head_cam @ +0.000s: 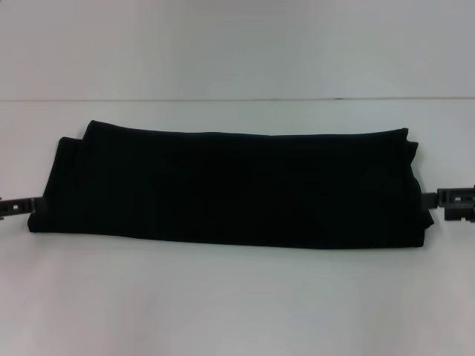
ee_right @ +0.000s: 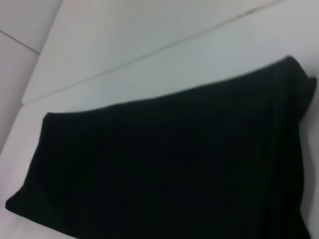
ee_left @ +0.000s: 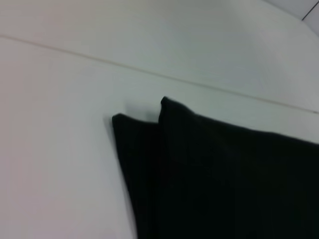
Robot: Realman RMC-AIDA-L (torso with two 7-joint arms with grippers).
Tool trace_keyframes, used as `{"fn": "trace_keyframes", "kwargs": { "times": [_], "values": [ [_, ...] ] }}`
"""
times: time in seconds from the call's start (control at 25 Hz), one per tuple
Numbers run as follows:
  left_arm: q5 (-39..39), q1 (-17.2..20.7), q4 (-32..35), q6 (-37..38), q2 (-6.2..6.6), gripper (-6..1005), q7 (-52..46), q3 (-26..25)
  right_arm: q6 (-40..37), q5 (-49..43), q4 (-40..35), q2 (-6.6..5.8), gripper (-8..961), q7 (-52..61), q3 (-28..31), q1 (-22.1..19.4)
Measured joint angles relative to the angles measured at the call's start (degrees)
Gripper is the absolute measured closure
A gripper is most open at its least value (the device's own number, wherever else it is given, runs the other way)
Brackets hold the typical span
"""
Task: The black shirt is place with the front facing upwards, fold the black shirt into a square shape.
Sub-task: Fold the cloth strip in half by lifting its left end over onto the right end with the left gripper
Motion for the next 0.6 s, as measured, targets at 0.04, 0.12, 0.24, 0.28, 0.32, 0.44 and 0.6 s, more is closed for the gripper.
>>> {"fn": "trace_keyframes", "kwargs": {
  "times": [0.04, 0.12, 0.24, 0.28, 0.32, 0.44, 0.6],
  "values": [
    [0.60, -0.04, 0.00, -0.12, 0.02, 70, -0.02, 0.09, 0.16, -0.05, 0.09, 0.07, 55, -0.08, 0.02, -0.14],
    [1.99, -0.31, 0.01, -0.64, 0.03, 69, -0.07, 0.18, 0.36, -0.10, 0.11, 0.28, 55, -0.24, 0.24, -0.35],
    [4.15, -1.31, -0.14, -1.86, -0.41, 69, -0.13, 0.30, 0.59, -0.11, 0.11, 0.45, 55, -0.33, 0.48, -0.43],
    [4.60, -1.58, -0.27, -2.40, -0.58, 69, -0.16, 0.30, 0.68, -0.10, 0.11, 0.48, 55, -0.34, 0.48, -0.43],
    [5.01, -1.85, -0.38, -3.06, -0.77, 69, -0.19, 0.32, 0.77, -0.10, 0.11, 0.52, 56, -0.35, 0.49, -0.40],
    [5.25, -2.45, -0.64, -4.89, -1.31, 69, -0.38, 1.31, 0.90, -0.11, 0.11, 0.61, 56, -0.41, 0.51, -0.27],
    [5.43, -3.14, -2.08, -7.44, -1.56, 69, -1.00, 4.17, 0.99, -0.09, 0.02, 0.61, 56, -0.45, 0.52, -0.16]
  ]
}}
